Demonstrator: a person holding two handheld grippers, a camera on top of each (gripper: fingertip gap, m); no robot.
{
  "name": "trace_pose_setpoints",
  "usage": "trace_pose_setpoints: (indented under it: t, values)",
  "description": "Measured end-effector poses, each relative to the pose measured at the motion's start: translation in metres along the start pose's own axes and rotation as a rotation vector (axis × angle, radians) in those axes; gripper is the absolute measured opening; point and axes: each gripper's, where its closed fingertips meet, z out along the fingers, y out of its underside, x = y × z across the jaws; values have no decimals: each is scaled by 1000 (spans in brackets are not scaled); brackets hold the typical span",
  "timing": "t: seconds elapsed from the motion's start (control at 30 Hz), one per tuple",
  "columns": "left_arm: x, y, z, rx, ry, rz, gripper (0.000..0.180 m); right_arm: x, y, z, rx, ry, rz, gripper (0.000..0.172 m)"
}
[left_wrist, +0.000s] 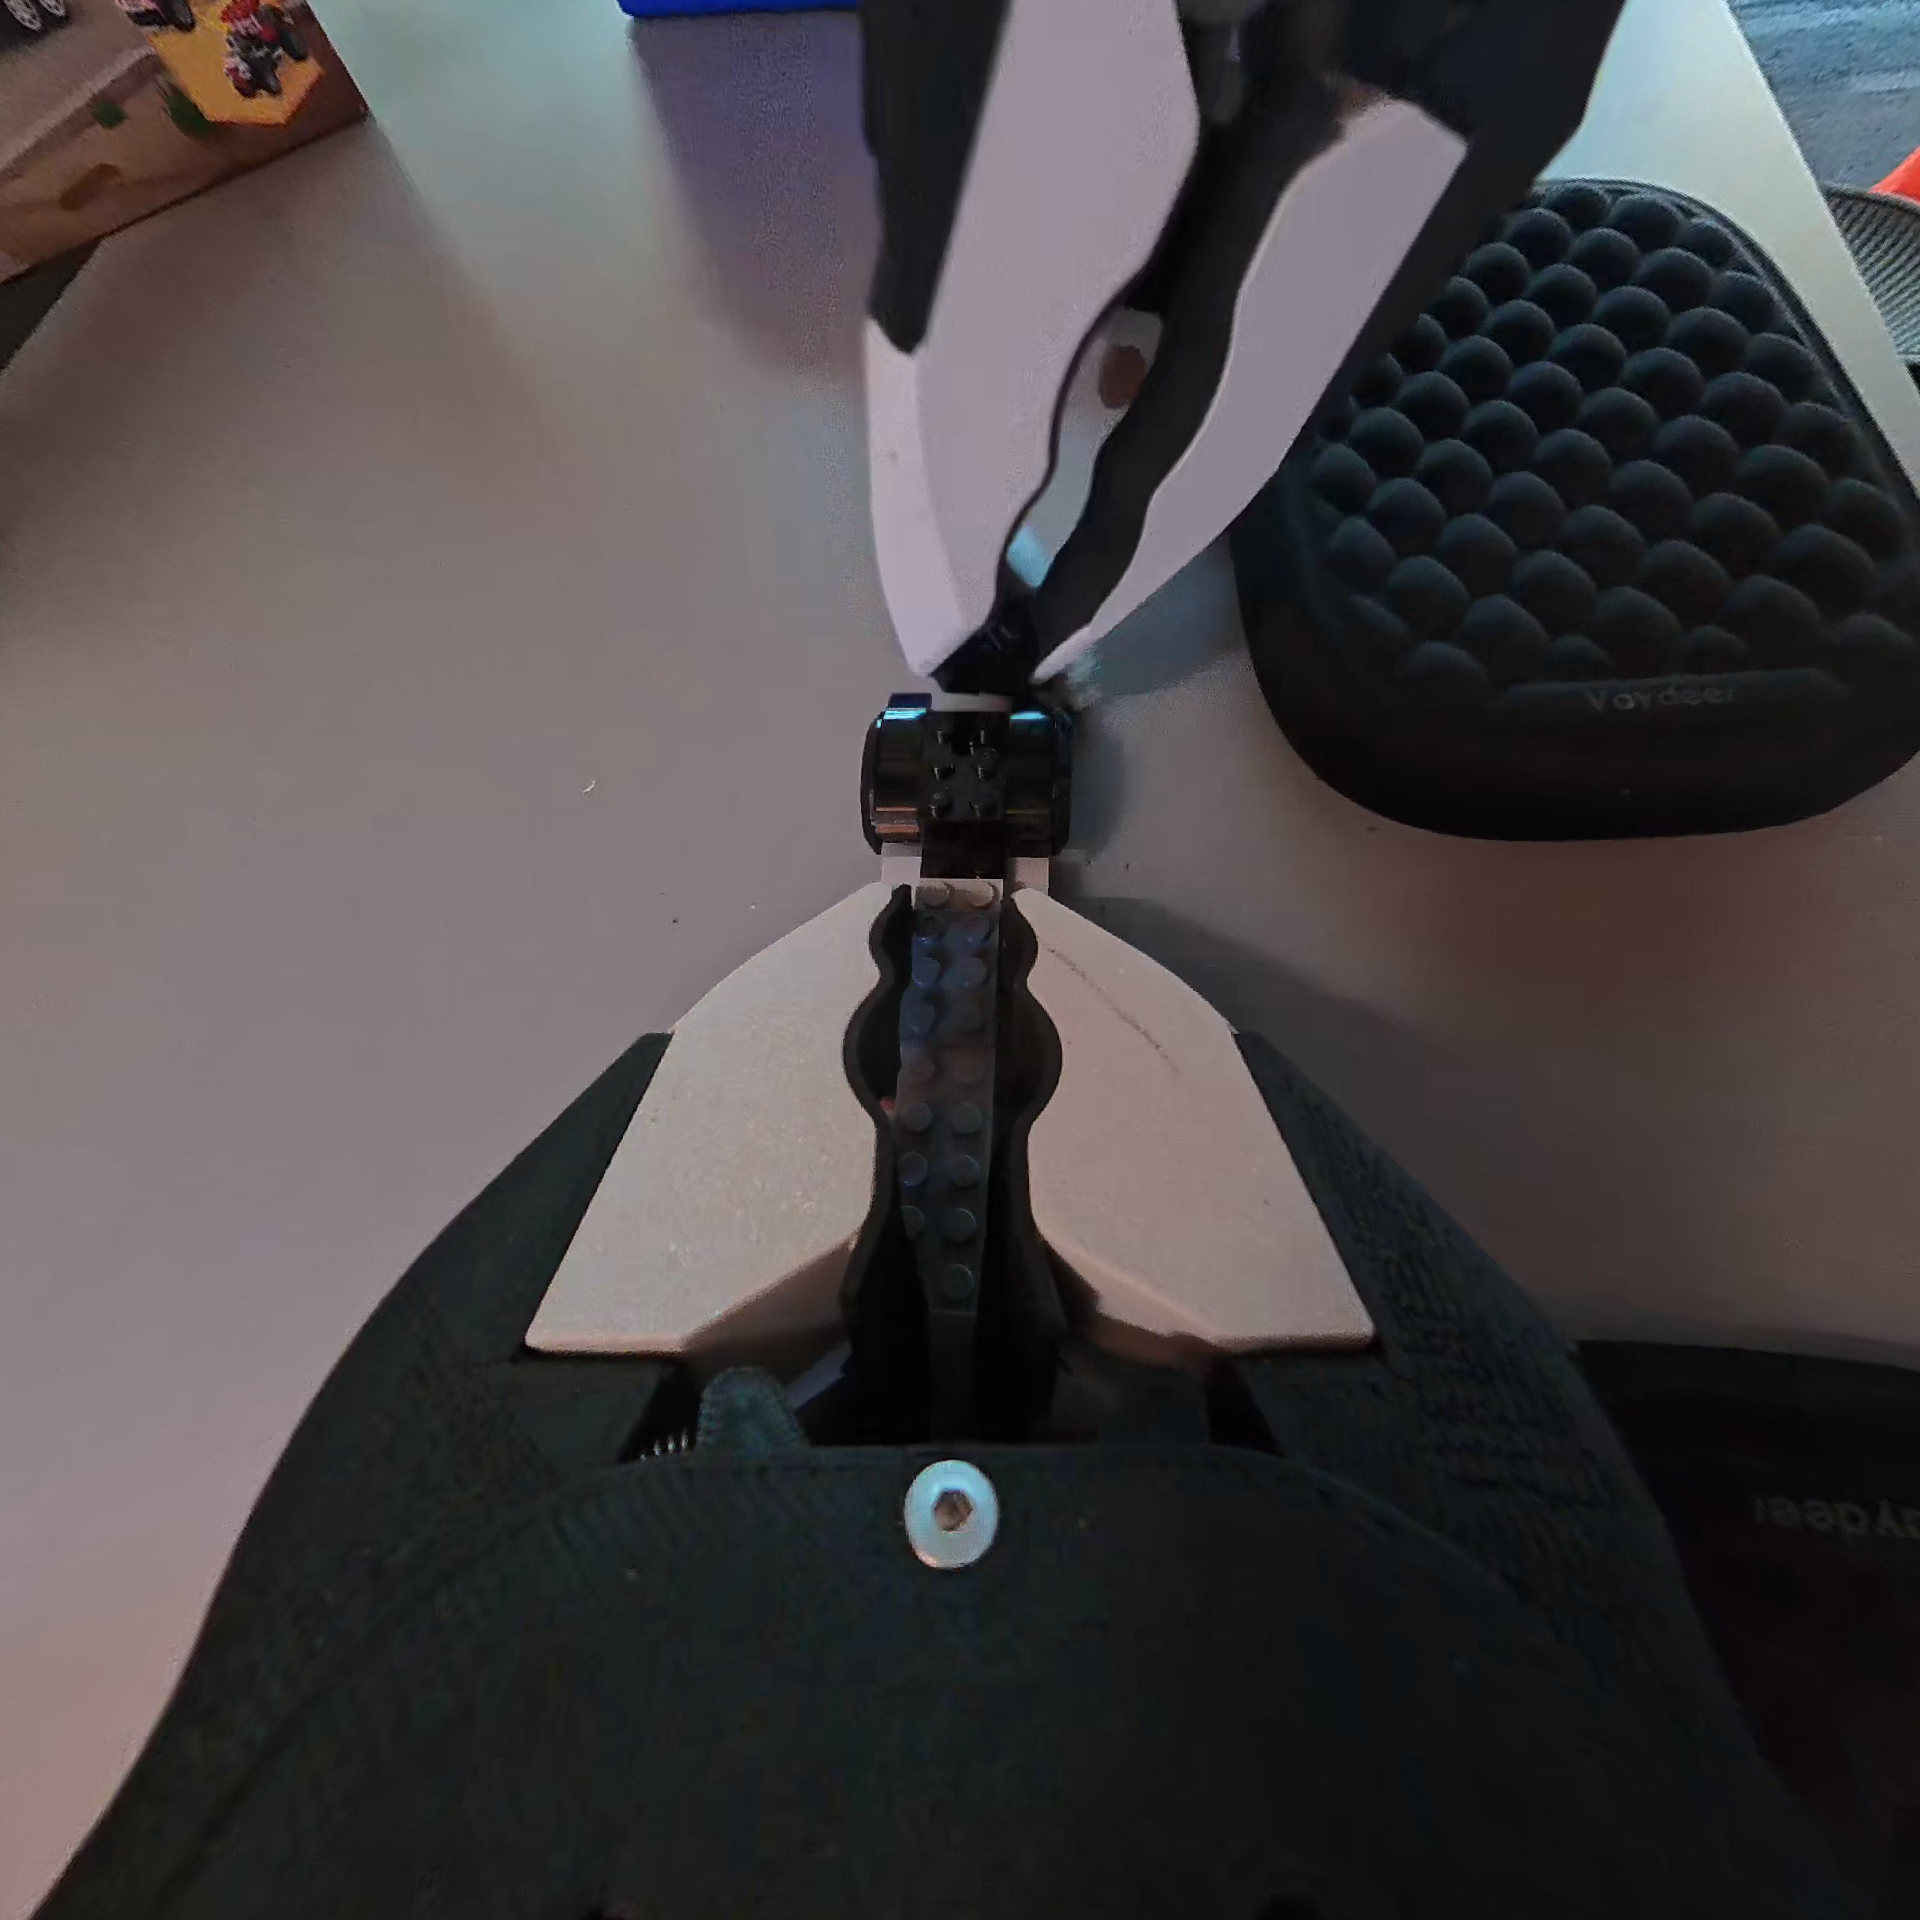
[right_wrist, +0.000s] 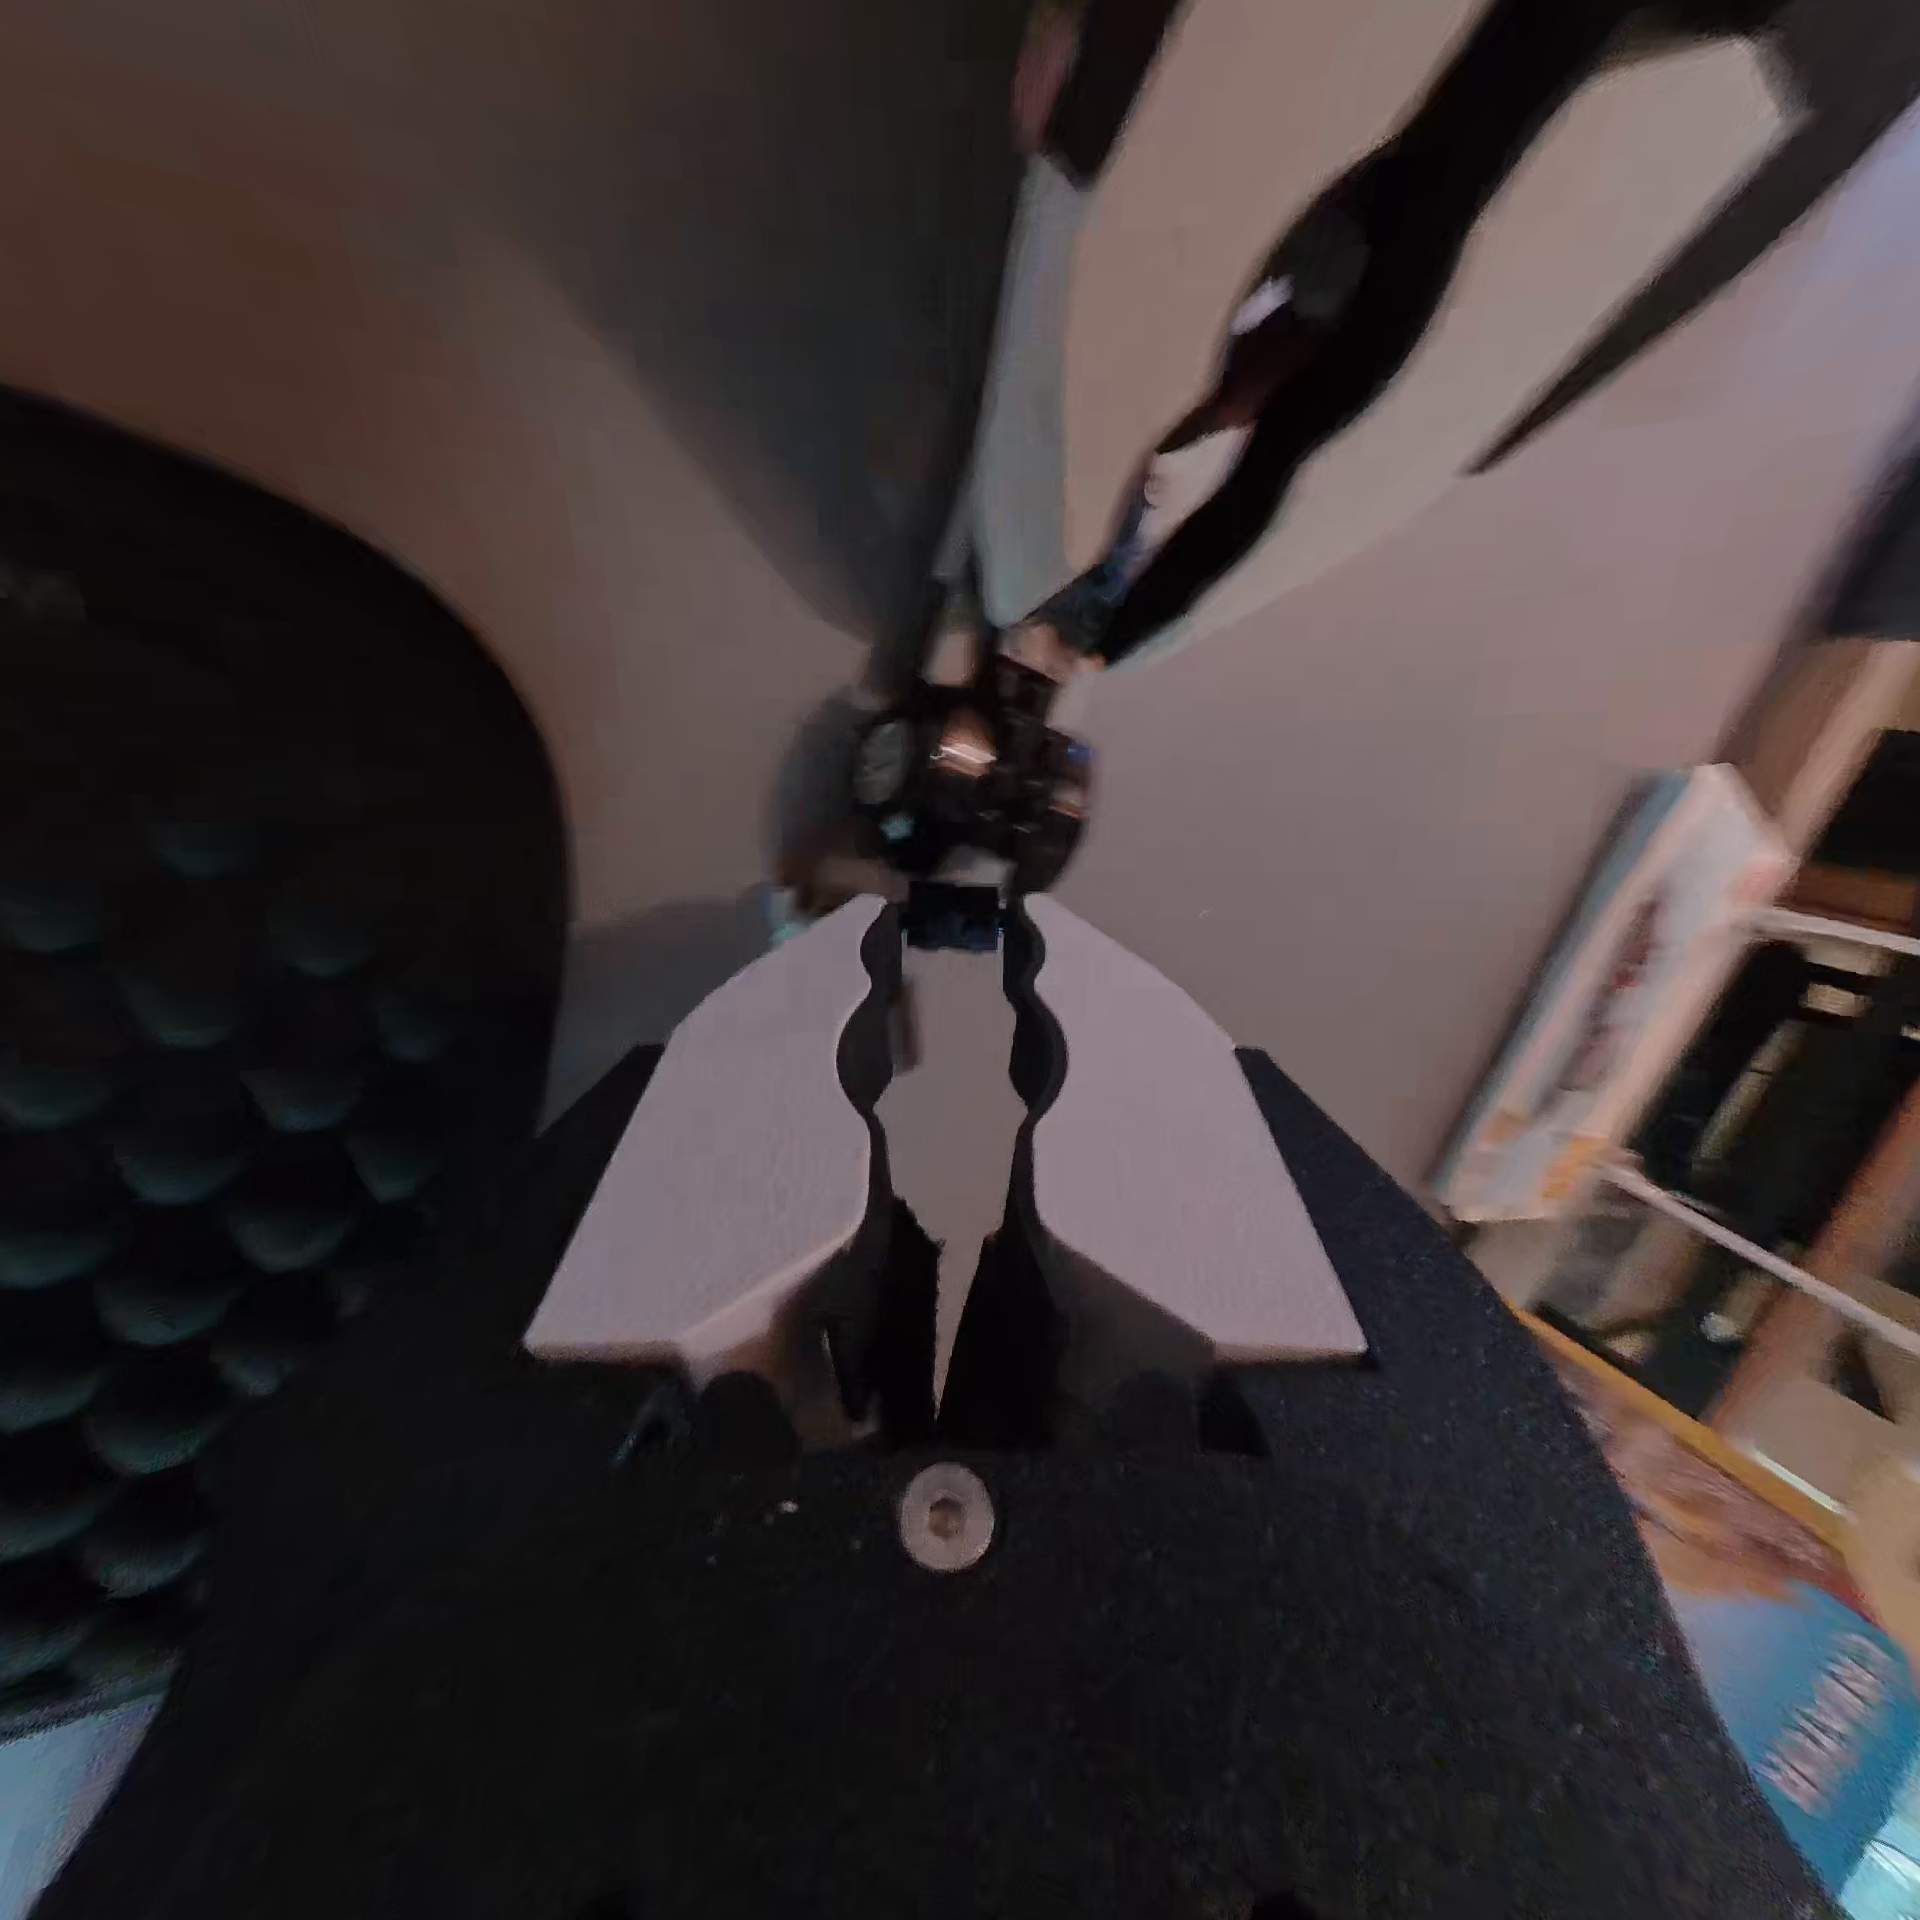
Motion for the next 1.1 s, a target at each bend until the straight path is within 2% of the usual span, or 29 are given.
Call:
trace_pose_setpoints:
  t: [0.03,0.1,0.17,0.33,0.43,0.53,0.6,0.67,0.77,0.83,0.93,1.0,1.03,1.1]
  values:
    - [0,0,0,0,-1,2,17,-12,1,6,14,-68,66,19]
    - [0,0,0,1,-6,9,17,-10,-4,8,137,-120,242,19]
    - [0,0,0,1,-9,9,17,-3,-3,4,203,-170,343,20]
    - [0,0,-1,3,-2,4,17,9,2,-14,356,-152,486,19]
    - [1,-3,-3,25,7,3,18,26,-6,-36,548,-67,612,19]
    - [-5,-36,-20,234,-5,-65,24,51,-20,-67,891,48,743,19]
    - [-9,-62,-39,421,35,-216,25,62,-26,-82,1031,186,712,19]
    - [-9,-80,-55,573,156,-406,28,66,-36,-84,999,360,545,19]
    - [-3,-91,-65,669,371,-626,32,73,-59,-91,951,517,351,20]
    - [3,-95,-66,685,491,-706,31,76,-68,-90,909,557,265,20]
    - [4,-100,-70,734,544,-748,23,79,-69,-84,808,594,208,20]
    - [-1,-98,-71,744,501,-731,25,87,-49,-93,722,654,262,20]
    - [-6,-96,-70,744,448,-717,28,94,-28,-103,641,699,317,19]
    - [-18,-85,-63,695,306,-667,32,105,34,-136,439,799,496,20]
